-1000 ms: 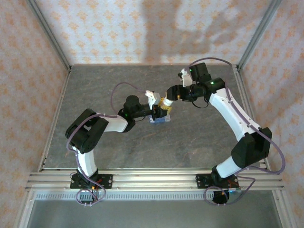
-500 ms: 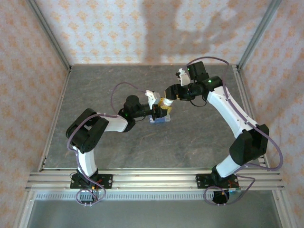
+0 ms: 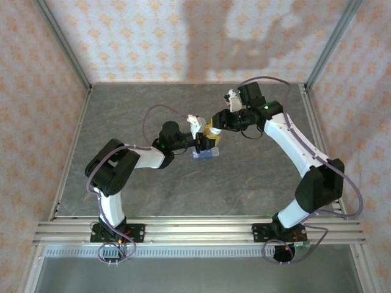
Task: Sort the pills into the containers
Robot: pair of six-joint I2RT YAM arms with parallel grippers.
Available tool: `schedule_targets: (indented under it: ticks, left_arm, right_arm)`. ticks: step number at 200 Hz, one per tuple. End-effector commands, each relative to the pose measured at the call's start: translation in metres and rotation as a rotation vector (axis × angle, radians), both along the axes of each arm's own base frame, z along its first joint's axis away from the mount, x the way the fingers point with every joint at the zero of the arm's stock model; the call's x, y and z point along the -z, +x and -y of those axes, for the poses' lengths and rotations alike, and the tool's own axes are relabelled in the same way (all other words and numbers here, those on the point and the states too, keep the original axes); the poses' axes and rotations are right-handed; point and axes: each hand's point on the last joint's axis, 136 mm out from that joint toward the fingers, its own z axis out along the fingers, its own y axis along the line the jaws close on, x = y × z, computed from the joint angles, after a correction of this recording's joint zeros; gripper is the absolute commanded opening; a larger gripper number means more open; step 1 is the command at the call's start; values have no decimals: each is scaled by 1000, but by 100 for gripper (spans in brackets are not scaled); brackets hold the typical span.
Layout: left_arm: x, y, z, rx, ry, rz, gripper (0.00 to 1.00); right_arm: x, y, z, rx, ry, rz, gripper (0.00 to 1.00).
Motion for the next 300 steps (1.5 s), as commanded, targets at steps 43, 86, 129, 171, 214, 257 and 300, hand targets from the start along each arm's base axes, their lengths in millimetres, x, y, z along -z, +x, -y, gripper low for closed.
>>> schedule_targets:
  ticks: [43,86,129,171,214,257,300]
  left_arm:
    - [-25,1,3,17,-59,87,0]
    - [-20,4,3,5,-57,82,0]
    - [-17,3,2,-1,-54,79,0]
    - [-21,3,1,3,-56,86,0]
    - [-24,-1,2,24,-55,85,0]
    - [-27,-4,2,40,-56,79,0]
    - [-28,-4,4,50,-61,73,0]
  right_arm:
    - [26,7,-4,352,-34,-116,39]
    - [25,8,-17,472,37,-121,45]
    - [-11,14,4,461,40,-46,65]
    - [-48,1,18,310,103,54,78]
    - [-47,-8,22,138,34,109,78]
    - [-33,-15,24,-34,-93,163,79]
    - [-27,-13,19,-59,-88,130,74]
